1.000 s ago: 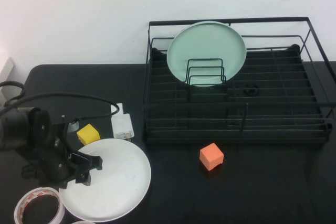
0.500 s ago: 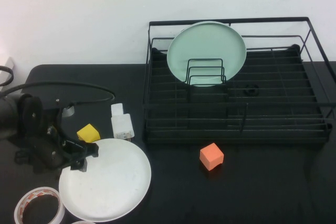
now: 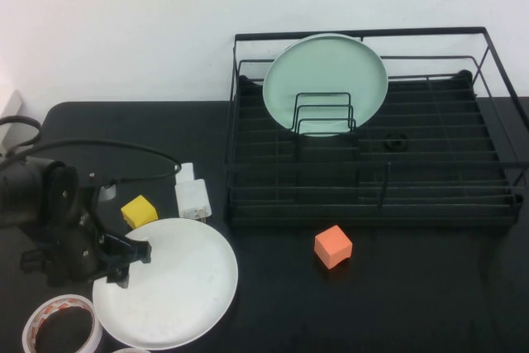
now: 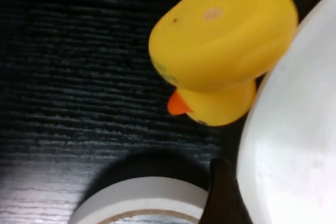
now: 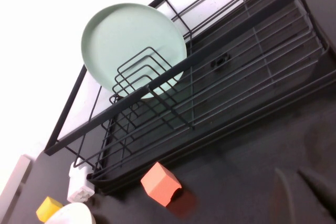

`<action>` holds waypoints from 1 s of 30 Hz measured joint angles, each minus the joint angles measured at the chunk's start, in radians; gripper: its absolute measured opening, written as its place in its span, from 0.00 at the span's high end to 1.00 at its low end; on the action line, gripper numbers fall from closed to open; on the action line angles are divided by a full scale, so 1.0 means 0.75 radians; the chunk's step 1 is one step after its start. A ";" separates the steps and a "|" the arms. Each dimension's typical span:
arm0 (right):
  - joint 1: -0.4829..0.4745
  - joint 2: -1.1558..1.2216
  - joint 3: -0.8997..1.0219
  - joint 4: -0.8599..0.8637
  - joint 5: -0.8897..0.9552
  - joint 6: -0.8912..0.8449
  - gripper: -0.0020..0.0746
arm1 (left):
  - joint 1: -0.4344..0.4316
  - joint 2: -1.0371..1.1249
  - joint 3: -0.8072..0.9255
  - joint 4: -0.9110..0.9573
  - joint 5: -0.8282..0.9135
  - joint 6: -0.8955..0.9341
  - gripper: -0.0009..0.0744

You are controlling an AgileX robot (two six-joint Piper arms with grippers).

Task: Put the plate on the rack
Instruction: Pick up the plate from the table

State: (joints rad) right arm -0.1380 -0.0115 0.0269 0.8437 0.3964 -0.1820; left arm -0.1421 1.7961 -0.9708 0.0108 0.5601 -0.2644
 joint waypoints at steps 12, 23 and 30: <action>0.000 0.000 0.000 0.000 0.000 0.000 0.97 | 0.000 0.109 -0.013 -0.062 -0.069 0.000 0.61; 0.000 0.000 0.000 0.000 0.001 0.000 0.97 | 0.015 0.104 -0.018 -0.220 -0.125 0.133 0.95; 0.000 0.000 0.000 0.012 0.007 -0.005 0.97 | 0.015 -0.020 -0.010 -0.496 -0.095 0.467 0.98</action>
State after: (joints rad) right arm -0.1380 -0.0115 0.0269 0.8526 0.4015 -0.1861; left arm -0.1306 1.7809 -0.9781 -0.3611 0.4891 0.0861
